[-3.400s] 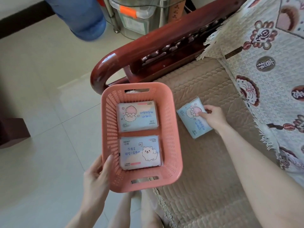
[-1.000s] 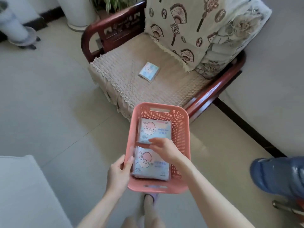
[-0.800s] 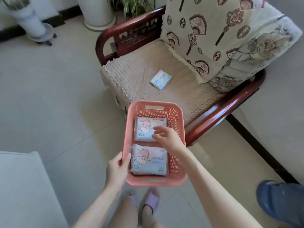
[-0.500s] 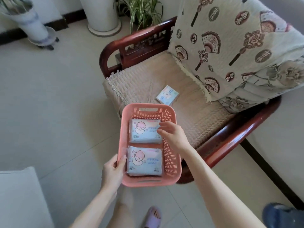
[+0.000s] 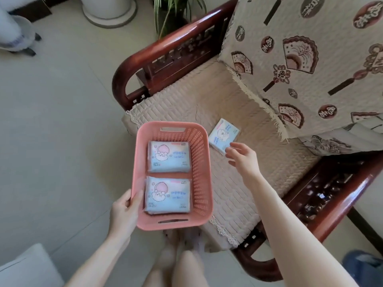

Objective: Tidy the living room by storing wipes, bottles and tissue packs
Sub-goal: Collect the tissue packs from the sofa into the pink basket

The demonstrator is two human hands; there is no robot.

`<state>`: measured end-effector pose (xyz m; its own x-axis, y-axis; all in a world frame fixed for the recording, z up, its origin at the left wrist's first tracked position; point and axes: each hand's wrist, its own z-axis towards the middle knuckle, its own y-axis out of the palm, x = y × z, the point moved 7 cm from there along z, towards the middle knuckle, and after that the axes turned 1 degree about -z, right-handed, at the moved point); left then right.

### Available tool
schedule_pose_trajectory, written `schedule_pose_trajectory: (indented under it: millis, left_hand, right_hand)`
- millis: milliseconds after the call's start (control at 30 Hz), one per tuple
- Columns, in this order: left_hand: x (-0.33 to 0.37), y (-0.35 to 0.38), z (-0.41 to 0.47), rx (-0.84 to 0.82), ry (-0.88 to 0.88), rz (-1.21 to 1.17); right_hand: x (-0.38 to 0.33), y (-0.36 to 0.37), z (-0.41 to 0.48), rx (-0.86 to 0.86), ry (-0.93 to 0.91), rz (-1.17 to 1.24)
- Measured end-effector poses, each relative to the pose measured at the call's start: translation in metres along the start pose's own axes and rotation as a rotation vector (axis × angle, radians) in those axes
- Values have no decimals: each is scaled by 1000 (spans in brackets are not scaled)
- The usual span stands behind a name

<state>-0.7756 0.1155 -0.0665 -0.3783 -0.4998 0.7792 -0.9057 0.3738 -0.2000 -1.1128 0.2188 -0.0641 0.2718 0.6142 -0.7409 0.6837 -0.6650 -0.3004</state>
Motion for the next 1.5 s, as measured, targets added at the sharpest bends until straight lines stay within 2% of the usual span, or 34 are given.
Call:
schedule_pose_trajectory:
  millis: [400,533,667,767,1133,1500]
  left_hand:
    - [17,27,83,52,-44,-14]
    - [15,40,99,57,-53,-30]
    - [16,49,107,57,-58,-60]
    - [13,52,110,69,-71,-76]
    - [14,51,101,64,-72,-108]
    - [28,38,80,38,-38,-84]
  right_hand:
    - [87,28,145,100,280,-62]
    - [98,27,172,223,286,-78]
    - [99,27,188,270,318,-135]
    - [100,25,192,312,354,-75]
    - [80,16,181,328,235,29]
    - [-8,-23,119,242,-17,224]
